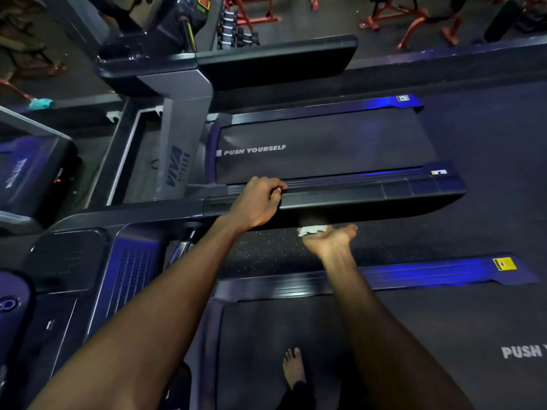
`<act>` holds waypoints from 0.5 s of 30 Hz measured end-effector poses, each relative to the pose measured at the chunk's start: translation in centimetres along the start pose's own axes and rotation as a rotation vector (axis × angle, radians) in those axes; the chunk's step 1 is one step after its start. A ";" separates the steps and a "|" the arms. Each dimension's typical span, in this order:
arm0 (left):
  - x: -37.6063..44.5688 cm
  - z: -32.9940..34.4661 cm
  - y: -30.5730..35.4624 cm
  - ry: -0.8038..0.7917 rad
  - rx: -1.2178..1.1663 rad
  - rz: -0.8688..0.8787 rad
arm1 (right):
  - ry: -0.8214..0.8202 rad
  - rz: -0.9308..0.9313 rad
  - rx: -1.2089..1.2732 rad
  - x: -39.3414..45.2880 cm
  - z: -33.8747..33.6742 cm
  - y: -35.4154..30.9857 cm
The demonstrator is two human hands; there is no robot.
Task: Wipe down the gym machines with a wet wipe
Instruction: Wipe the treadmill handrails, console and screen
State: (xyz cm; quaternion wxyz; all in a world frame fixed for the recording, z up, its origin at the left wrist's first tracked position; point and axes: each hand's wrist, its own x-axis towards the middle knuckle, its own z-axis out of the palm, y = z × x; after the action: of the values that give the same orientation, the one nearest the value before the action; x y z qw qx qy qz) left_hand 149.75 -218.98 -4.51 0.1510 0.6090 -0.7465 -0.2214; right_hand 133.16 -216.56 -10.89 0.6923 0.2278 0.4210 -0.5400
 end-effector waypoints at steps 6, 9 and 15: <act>-2.0 -2.6 -3.5 0.064 0.082 -0.152 | -0.048 0.054 0.083 -0.2 1.0 1.0; -2.9 -3.2 -4.3 0.081 0.149 -0.196 | -0.103 0.152 0.057 -0.5 1.9 5.7; -4.5 -4.2 -6.1 0.085 0.084 -0.160 | -0.055 0.136 0.125 -0.5 0.8 3.9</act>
State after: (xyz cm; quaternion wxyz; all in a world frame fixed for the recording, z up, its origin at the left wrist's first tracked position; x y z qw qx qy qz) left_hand 157.93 -216.23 -3.85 0.1384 0.6815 -0.6969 -0.1752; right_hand 137.04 -215.69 -10.53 0.7230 0.2837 0.3509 -0.5231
